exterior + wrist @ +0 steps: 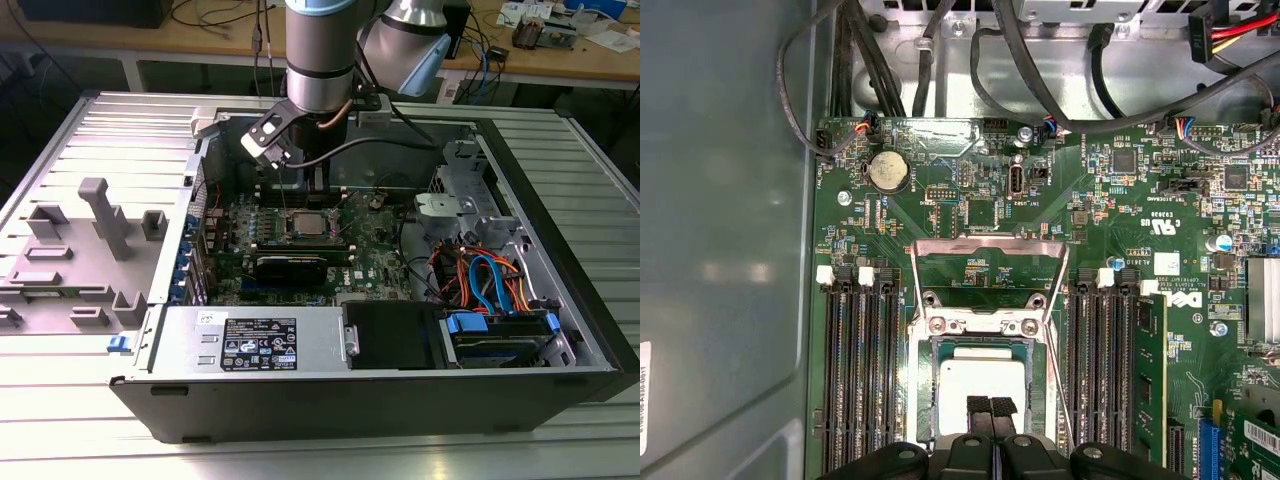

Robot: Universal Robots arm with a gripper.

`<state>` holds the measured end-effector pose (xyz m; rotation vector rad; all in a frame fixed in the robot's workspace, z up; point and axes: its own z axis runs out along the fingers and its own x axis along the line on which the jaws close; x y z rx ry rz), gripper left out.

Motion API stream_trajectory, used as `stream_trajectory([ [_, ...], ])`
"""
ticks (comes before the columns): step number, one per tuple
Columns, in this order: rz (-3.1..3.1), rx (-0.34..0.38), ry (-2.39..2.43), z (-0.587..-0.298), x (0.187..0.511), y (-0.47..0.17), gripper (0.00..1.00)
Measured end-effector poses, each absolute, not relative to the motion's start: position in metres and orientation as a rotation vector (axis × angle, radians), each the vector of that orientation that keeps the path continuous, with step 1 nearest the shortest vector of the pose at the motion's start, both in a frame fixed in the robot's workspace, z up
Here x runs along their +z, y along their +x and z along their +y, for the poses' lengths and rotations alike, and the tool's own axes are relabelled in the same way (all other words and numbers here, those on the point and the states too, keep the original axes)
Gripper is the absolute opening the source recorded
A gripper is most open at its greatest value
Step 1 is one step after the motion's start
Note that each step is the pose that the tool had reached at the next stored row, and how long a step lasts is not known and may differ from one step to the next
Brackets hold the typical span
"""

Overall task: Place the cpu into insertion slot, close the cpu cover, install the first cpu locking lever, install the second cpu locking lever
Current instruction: 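Close the cpu cover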

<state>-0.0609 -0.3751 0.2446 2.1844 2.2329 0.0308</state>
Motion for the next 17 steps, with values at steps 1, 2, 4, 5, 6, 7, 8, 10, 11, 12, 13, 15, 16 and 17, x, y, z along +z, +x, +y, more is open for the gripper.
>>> stream_trajectory([
  [1, 2.233, 0.031, 2.184, -0.375, 0.245, -0.061, 0.11],
  [2, 2.233, 0.03, 2.184, -0.375, 0.246, -0.061, 0.11],
  [4, 2.233, 0.03, 2.185, -0.375, 0.247, -0.061, 0.11],
  [5, 2.233, 0.03, 2.185, -0.375, 0.249, -0.061, 0.11],
  [6, 2.234, 0.03, 2.185, -0.375, 0.251, -0.061, 0.11],
  [7, 2.234, 0.03, 2.185, -0.375, 0.252, -0.061, 0.11],
  [8, 2.234, 0.028, 2.185, -0.375, 0.255, -0.061, 0.11],
  [10, 2.234, 0.028, 2.186, -0.375, 0.257, -0.061, 0.11],
  [11, 2.235, 0.027, 2.186, -0.375, 0.258, -0.061, 0.11],
  [12, 2.235, 0.027, 2.186, -0.375, 0.259, -0.061, 0.11],
  [13, 2.235, 0.027, 2.186, -0.375, 0.261, -0.061, 0.11],
  [15, 2.235, 0.027, 2.186, -0.375, 0.262, -0.061, 0.11],
  [16, 2.235, 0.027, 2.186, -0.375, 0.263, -0.061, 0.11],
  [17, 2.235, 0.027, 2.186, -0.375, 0.264, -0.061, 0.11],
])
